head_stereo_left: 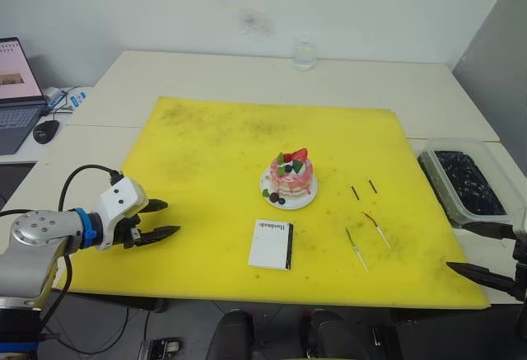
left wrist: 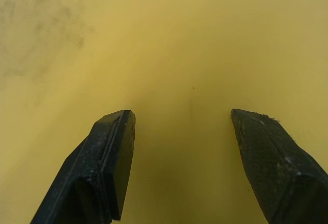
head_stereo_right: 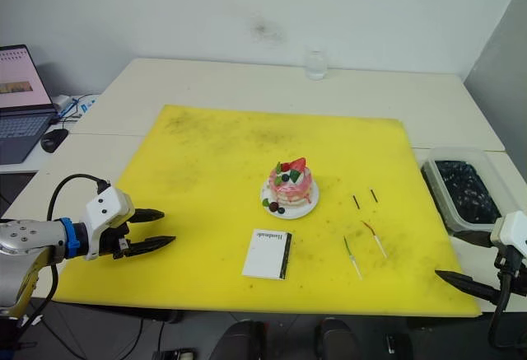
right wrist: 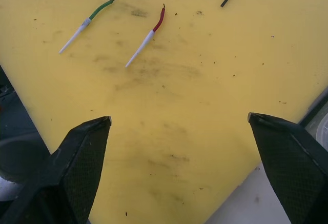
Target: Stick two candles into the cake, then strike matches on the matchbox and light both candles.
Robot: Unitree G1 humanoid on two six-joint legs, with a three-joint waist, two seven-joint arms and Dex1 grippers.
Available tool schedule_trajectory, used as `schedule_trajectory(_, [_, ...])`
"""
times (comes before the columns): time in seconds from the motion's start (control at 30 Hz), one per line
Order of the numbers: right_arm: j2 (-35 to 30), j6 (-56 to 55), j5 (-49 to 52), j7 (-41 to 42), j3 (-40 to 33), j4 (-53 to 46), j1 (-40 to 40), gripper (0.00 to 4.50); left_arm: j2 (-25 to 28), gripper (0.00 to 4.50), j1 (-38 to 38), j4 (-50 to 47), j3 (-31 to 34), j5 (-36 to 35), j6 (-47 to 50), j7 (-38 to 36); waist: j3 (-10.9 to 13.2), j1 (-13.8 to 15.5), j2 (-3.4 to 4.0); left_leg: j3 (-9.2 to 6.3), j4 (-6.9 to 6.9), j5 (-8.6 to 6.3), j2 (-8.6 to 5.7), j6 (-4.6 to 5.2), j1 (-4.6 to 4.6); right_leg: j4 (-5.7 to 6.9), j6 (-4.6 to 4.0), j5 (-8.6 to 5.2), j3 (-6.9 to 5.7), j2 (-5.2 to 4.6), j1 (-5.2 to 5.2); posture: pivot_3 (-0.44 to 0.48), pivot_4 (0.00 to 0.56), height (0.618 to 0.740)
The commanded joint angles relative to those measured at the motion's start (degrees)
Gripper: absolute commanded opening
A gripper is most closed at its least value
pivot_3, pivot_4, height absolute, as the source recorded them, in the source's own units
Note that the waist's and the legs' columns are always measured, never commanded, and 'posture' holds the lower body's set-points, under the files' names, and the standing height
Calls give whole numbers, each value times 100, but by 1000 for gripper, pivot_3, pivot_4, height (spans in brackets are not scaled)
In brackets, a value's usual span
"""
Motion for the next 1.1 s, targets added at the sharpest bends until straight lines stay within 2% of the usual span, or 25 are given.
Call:
schedule_trajectory(0.03, [23, -63, -27, 0, -143, -33, -27, 4500, 45, 3365, -131, -45, 33, -178, 54, -174, 0, 0, 0, 0, 0, 0, 0, 0, 0, 0, 0, 0, 0, 0, 0, 0, 150, 740])
schedule_trajectory(0.4, [10, -119, -37, 15, -51, 22, -98, 4500, -65, 3365, -487, -15, 77, -492, 403, -428, 0, 0, 0, 0, 1, 0, 0, 0, 0, 1, 5, 3, 0, 3, 1, 0, 150, 740])
schedule_trajectory(0.6, [21, -144, -35, 53, -119, 20, -46, 4500, -74, 3365, -395, -27, 190, -625, 382, -491, 0, 0, 0, -1, 2, 0, 1, 0, 0, 2, 6, 4, 1, 5, 1, 0, 150, 740])
schedule_trajectory(0.73, [44, -175, -43, 42, -133, -6, -14, 4500, -24, 4478, -346, 22, 219, -620, 362, -496, 0, 0, 0, -1, 3, 0, 1, 0, 0, 2, 7, 4, 0, 5, 1, 0, 150, 740])
schedule_trajectory(0.87, [92, -182, -34, 9, -186, -55, 34, 4500, -35, 4478, -202, -12, 246, -493, 91, -401, 0, -2, 0, 0, 3, 0, 1, 0, 0, 2, 7, 4, 3, 5, 1, 0, 150, 740])
schedule_trajectory(1.1, [163, 66, 121, -101, -461, -456, 120, 4500, 17, 4478, 103, -395, 256, -864, 280, -763, -1, 0, 1, 0, 4, 0, 2, 0, 0, 2, 7, 4, 1, 5, 0, 0, 150, 740])
